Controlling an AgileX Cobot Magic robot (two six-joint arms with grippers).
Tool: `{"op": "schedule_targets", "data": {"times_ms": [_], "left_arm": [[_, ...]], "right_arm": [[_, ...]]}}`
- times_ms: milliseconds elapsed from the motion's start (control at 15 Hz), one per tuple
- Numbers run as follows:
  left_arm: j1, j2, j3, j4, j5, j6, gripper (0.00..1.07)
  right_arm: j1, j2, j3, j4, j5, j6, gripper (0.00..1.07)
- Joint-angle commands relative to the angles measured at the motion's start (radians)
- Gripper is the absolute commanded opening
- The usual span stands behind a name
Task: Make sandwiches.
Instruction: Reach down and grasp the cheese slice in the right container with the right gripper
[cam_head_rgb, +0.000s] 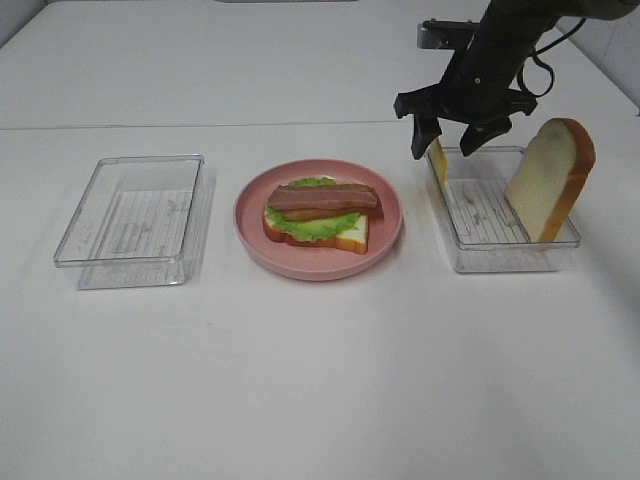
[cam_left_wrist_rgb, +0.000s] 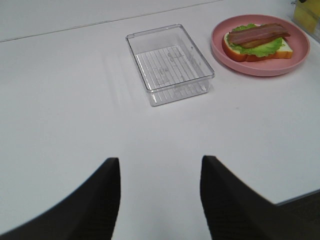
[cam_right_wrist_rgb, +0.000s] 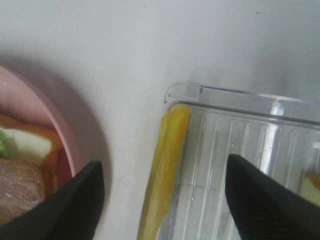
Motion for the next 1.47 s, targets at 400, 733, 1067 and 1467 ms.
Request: {"op": "schedule_targets", "data": {"times_ms": [400,733,1067,1467], "left_arm": [[0.000,-0.025,0.001,0.004,-0.011,-0.003,0.49],[0.000,-0.025,0.001,0.004,-0.011,-0.003,0.49],[0.000,-0.025,0.001,0.004,-0.011,-0.003,0.49],[0.000,-0.025,0.001,0.005,-0.011,-0.003,0.49]], "right_arm": [[-0.003,0.034,-0.005,-0.023,-0.004,0.024,0.25],[-0.003,0.018,-0.007,-0.023,0.006,0.023,0.08],[-0.003,0.018,-0.007,-0.023,0.010,0.022,0.13],[-0.003,0.018,-0.007,-0.019,0.021,0.022,0.40]]}}
